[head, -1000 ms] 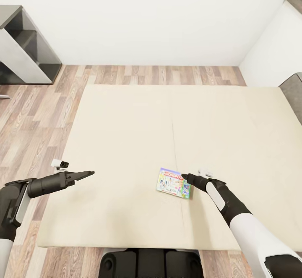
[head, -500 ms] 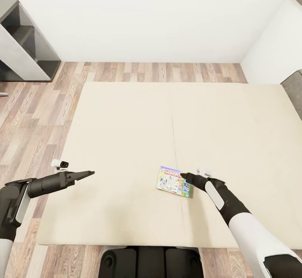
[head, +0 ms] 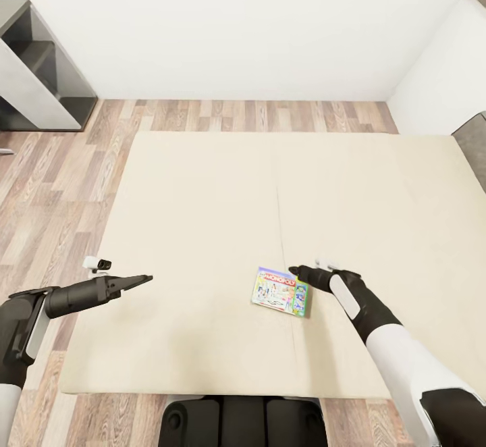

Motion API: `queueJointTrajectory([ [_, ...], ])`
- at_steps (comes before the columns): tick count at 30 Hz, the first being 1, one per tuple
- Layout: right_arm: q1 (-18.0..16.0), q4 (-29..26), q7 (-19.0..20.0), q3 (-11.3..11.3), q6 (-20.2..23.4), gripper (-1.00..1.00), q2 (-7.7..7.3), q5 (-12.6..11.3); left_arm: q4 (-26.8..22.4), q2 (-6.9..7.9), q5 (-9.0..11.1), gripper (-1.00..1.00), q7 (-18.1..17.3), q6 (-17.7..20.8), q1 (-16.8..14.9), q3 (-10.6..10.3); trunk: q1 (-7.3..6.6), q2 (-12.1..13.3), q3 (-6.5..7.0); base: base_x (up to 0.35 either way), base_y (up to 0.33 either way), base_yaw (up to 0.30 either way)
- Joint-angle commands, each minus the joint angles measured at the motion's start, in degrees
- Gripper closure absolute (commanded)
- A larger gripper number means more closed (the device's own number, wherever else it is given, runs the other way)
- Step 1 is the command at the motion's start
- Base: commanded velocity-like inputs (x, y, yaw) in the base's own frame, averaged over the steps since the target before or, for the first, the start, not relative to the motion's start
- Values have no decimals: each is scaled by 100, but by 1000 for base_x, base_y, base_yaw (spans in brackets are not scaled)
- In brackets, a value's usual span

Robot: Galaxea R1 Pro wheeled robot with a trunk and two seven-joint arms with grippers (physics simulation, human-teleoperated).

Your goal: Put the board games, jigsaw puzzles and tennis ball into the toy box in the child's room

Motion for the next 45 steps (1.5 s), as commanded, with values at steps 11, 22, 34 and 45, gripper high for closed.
queueJointTrajectory([
  [11, -124, -6, -30, 17, 244, -100, 40, 11, -1, 4, -4, -100, -23, 62, -2, -6, 3, -9, -20, 0, 0, 0],
  [22, -133, -6, -36, 13, 247, -100, 16, 7, -1, 8, -4, -100, -23, 60, -2, 6, 3, -9, -114, 0, 0, 0],
  [34, -132, -3, -36, 8, 238, -100, -25, 5, -1, 8, -4, -100, -23, 59, -2, 8, 3, -9, -227, 0, 0, 0],
  [45, -131, -5, -30, 8, 228, -100, 16, 10, -1, 8, -4, -100, -23, 59, -2, 1, 3, -9, -330, 0, 0, 0],
])
